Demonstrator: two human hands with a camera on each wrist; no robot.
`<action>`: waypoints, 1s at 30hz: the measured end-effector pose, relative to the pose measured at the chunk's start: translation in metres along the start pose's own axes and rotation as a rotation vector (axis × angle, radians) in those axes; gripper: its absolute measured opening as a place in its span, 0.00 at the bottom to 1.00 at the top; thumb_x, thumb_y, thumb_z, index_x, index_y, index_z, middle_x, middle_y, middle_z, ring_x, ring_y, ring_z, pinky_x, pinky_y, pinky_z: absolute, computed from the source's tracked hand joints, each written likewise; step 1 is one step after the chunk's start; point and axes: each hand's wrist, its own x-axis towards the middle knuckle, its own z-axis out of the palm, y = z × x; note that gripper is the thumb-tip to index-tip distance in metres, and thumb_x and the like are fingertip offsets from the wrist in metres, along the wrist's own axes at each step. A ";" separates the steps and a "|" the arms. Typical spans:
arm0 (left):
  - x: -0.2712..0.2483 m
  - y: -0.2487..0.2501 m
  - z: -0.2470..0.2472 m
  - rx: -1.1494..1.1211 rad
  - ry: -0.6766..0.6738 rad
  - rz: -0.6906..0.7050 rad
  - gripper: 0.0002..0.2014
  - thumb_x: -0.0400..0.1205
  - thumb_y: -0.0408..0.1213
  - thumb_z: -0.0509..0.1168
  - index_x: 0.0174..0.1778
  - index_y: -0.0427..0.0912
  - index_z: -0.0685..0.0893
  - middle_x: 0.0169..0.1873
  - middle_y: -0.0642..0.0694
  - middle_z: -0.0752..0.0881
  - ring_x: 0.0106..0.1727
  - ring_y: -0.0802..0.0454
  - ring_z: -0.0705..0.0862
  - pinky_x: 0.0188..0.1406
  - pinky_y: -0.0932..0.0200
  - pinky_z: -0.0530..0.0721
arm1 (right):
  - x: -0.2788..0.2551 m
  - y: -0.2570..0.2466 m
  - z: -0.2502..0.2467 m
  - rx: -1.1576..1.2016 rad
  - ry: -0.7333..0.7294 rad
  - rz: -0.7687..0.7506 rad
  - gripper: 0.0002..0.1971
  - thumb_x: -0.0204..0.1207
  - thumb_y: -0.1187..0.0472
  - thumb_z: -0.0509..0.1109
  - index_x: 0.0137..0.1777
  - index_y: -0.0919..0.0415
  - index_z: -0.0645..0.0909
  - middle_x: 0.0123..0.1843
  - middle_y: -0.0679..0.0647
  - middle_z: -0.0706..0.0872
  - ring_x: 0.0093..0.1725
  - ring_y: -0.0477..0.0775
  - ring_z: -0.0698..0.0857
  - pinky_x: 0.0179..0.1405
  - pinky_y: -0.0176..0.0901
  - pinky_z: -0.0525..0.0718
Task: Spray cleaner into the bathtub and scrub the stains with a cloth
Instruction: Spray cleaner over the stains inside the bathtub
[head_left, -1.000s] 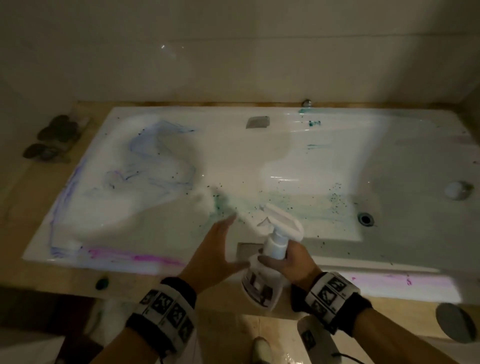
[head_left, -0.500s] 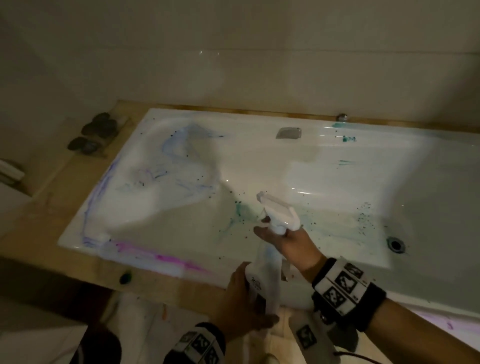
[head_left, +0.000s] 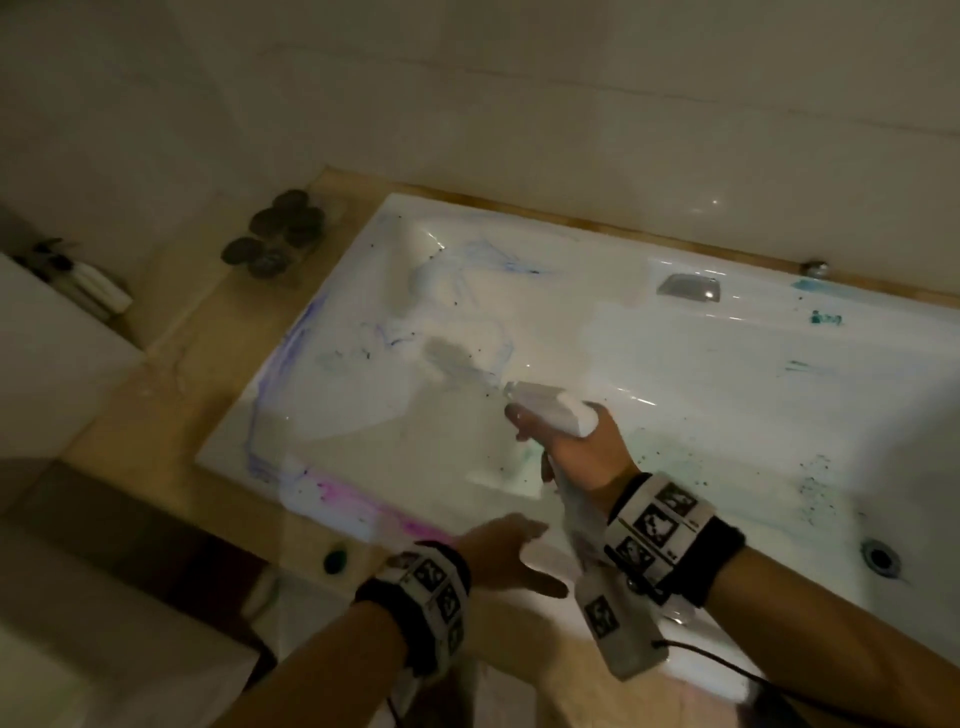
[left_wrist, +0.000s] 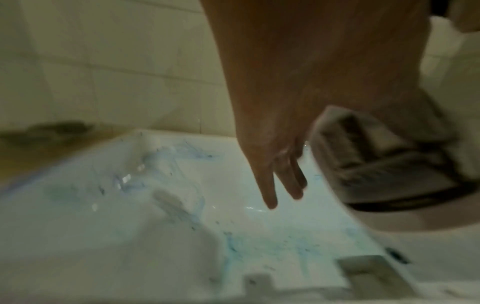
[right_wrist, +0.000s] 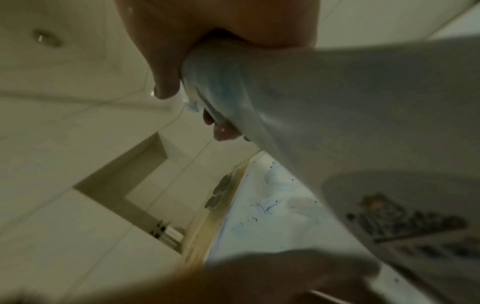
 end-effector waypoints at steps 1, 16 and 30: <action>0.002 -0.021 -0.025 0.087 -0.004 -0.067 0.34 0.77 0.51 0.68 0.77 0.46 0.66 0.75 0.48 0.69 0.75 0.48 0.68 0.76 0.51 0.66 | 0.007 0.004 0.012 -0.136 -0.020 -0.001 0.16 0.66 0.44 0.77 0.47 0.53 0.87 0.36 0.53 0.88 0.30 0.52 0.81 0.28 0.44 0.79; -0.007 -0.277 -0.193 -0.284 0.367 -0.481 0.14 0.81 0.36 0.61 0.63 0.40 0.80 0.59 0.41 0.83 0.56 0.45 0.83 0.56 0.56 0.80 | 0.145 0.027 0.240 -0.632 -0.176 0.011 0.22 0.68 0.40 0.73 0.48 0.60 0.87 0.38 0.55 0.88 0.38 0.56 0.84 0.42 0.50 0.85; -0.023 -0.382 -0.217 -0.365 0.325 -0.585 0.26 0.85 0.38 0.55 0.80 0.38 0.61 0.75 0.38 0.69 0.73 0.41 0.72 0.72 0.52 0.71 | 0.190 0.012 0.365 -1.015 -0.401 0.072 0.26 0.74 0.36 0.64 0.64 0.52 0.78 0.59 0.52 0.85 0.56 0.57 0.83 0.56 0.44 0.81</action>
